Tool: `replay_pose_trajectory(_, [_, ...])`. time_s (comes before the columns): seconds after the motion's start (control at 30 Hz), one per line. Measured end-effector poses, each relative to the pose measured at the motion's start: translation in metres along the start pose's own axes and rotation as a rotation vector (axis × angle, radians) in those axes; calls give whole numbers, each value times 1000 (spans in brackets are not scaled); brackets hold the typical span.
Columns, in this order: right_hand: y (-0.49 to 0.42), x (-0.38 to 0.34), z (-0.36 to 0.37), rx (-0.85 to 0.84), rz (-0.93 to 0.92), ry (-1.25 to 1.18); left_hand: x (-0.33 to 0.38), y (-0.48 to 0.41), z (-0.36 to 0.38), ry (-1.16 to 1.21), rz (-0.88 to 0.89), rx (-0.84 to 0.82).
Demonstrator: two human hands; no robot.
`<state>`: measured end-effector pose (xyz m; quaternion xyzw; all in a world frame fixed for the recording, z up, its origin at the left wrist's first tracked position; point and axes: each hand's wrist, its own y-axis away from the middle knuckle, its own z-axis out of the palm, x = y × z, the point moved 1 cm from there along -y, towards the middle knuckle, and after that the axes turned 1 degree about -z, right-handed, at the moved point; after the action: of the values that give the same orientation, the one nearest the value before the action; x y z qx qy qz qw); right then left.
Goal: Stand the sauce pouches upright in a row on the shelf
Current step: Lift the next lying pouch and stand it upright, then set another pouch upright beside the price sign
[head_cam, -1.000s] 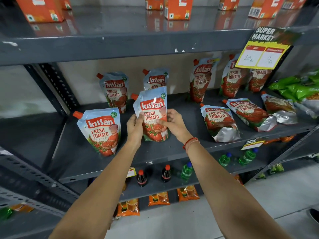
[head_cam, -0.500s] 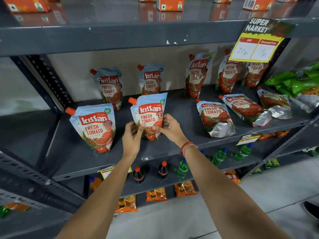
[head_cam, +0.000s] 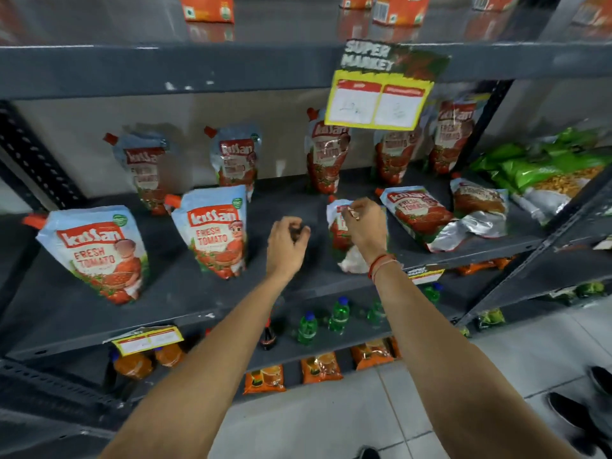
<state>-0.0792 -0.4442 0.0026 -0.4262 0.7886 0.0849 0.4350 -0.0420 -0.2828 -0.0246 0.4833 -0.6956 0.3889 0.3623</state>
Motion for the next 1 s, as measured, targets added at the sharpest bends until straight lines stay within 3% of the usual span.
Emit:
replay_pose_trajectory(0.1, [-16,34,-20,-102,142,259,11,-17,38,-86,-191,-80])
replay_pose_trajectory(0.17, [-25,50,-27,-123,225,269,15,-25,58,-124,-271,-123])
replay_pose_trajectory(0.3, [-40,73,-28,-198,439,17,23,-33,94,-68,-444,-160])
replay_pose_trajectory(0.43, [-47,81,-18,-136,581,-255,27,-37,112,298,-727,-73])
replay_pose_trajectory(0.53, [-50,79,-14,-159,619,-439,32,-38,108,428,-786,-55])
replay_pose_trajectory(0.83, [-49,38,-16,-369,410,-859,54,-30,74,626,-451,154])
replay_pose_trajectory(1.0, [-61,2,-35,-296,133,-1010,76,-37,48,625,-165,248])
